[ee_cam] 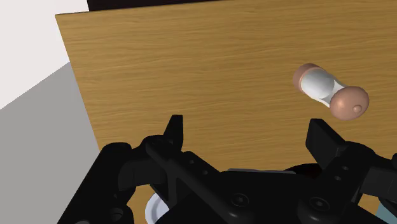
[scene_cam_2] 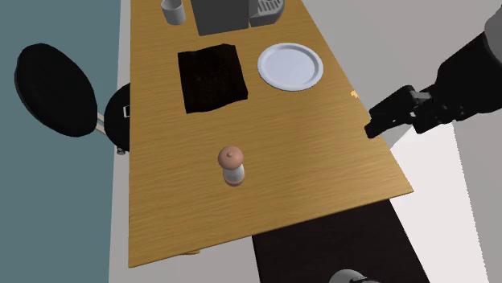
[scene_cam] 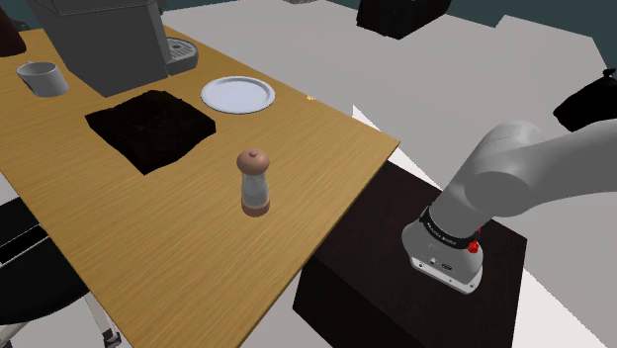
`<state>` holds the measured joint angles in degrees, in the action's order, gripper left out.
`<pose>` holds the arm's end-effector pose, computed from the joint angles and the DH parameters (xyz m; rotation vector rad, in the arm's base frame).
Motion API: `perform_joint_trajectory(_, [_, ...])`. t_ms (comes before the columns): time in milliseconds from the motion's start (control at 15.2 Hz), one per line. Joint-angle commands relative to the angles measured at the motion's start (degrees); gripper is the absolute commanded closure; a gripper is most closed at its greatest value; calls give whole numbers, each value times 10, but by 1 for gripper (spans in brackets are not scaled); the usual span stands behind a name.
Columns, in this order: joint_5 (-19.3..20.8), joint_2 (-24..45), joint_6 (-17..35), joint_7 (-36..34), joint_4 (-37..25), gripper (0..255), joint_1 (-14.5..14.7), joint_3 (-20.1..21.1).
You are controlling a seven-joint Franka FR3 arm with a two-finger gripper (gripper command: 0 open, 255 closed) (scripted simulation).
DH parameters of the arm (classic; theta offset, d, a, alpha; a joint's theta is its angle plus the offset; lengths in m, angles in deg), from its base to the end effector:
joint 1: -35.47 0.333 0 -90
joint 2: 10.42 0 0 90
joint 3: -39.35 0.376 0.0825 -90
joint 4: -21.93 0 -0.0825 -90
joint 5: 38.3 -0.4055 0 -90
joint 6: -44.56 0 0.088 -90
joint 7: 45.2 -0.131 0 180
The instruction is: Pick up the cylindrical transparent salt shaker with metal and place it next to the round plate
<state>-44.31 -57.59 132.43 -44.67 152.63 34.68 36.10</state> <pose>0.2715 -0.0135 0.6536 -2.9949 0.0552 -0.1194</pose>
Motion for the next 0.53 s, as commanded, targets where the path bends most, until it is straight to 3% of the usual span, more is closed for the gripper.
perform_joint_trajectory(0, [0, 0, 0, 0, 0, 0, 0, 0])
perform_joint_trajectory(462, [-49, 28, 79, -101, 56, 0, 13, 89])
